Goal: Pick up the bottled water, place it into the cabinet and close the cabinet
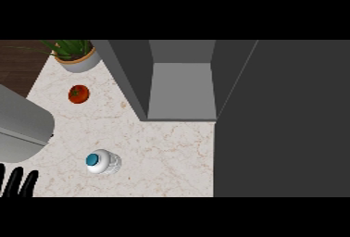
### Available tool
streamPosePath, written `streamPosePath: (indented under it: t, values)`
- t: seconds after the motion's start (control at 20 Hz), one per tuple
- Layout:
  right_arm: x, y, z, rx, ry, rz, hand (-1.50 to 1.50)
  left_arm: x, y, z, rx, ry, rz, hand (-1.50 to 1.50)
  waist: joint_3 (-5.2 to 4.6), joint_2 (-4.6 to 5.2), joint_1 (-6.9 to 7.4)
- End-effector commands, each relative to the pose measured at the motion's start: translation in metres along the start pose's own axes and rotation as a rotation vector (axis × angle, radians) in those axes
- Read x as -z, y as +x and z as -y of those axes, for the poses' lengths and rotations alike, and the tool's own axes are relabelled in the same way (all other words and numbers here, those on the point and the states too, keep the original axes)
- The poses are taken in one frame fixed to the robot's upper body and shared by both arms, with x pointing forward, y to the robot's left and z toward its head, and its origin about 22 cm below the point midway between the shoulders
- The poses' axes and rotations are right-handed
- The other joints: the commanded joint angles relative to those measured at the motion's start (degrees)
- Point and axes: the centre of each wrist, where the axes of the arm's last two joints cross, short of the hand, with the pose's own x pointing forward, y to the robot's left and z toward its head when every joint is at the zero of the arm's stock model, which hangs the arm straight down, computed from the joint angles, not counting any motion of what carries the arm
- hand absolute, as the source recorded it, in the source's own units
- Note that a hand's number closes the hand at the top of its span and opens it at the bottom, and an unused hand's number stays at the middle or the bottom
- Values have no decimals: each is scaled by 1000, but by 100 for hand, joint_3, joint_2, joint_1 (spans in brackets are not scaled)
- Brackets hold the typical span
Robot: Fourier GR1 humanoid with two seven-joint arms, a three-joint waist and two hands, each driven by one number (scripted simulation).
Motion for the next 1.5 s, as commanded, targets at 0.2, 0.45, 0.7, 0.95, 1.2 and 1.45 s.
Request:
streamPosePath:
  t: [0.2, 0.45, 0.7, 0.95, 1.2, 1.45]
  values:
    - [-25, 28, -11, 40, 9, 36, -150, -11, 6, 3, -26, 31, 38, -150, -1, 4, -32]
    - [-30, 39, -11, 24, 8, 54, -150, -23, 17, 7, -16, 10, 47, -150, 0, -7, -12]
    - [-42, 39, -13, 27, 33, 47, -150, -13, -17, 5, -3, 72, -16, -150, -1, 17, -103]
    - [-48, 37, -5, 34, 49, 45, -150, -11, -32, -16, -18, 103, -54, -150, -4, 21, -85]
    - [-53, 43, -10, 29, 50, 55, -150, 1, -71, -32, -40, 132, -92, -150, -12, 24, -123]
    - [-56, 33, -7, 35, 48, 59, -150, 12, -103, -55, -7, 124, -119, -150, -10, 33, -93]
